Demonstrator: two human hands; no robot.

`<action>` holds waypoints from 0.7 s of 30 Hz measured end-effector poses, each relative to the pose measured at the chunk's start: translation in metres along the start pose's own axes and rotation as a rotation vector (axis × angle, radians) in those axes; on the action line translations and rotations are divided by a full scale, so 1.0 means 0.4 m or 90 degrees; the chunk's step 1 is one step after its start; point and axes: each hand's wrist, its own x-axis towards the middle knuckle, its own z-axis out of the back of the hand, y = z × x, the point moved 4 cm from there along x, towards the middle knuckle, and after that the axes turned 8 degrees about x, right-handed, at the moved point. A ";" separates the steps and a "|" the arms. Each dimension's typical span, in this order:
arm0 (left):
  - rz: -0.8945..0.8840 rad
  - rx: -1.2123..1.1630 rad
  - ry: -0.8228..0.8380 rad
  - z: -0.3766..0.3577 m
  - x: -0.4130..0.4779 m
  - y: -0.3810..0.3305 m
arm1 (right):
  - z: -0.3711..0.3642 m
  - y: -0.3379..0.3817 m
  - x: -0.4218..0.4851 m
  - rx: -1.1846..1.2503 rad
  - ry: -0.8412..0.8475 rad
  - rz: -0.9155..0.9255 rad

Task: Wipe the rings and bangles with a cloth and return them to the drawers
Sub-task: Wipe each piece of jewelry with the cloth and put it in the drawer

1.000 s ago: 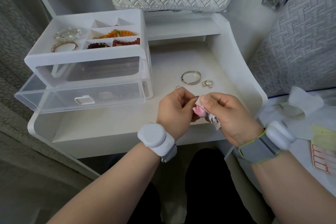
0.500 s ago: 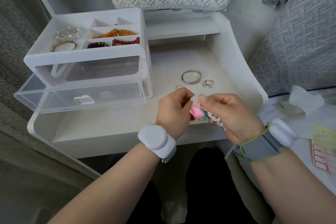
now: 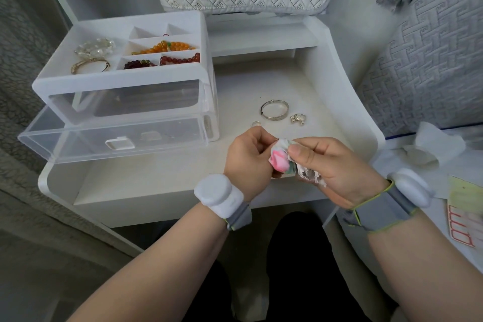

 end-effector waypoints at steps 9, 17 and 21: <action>-0.132 0.173 -0.006 0.006 0.001 -0.016 | 0.006 0.007 0.003 0.021 -0.033 -0.009; -0.395 0.502 -0.082 0.008 -0.040 -0.066 | -0.001 0.008 0.009 -0.020 -0.064 -0.109; -0.413 0.520 -0.101 0.002 -0.038 -0.054 | 0.001 0.005 0.019 -0.110 -0.106 -0.100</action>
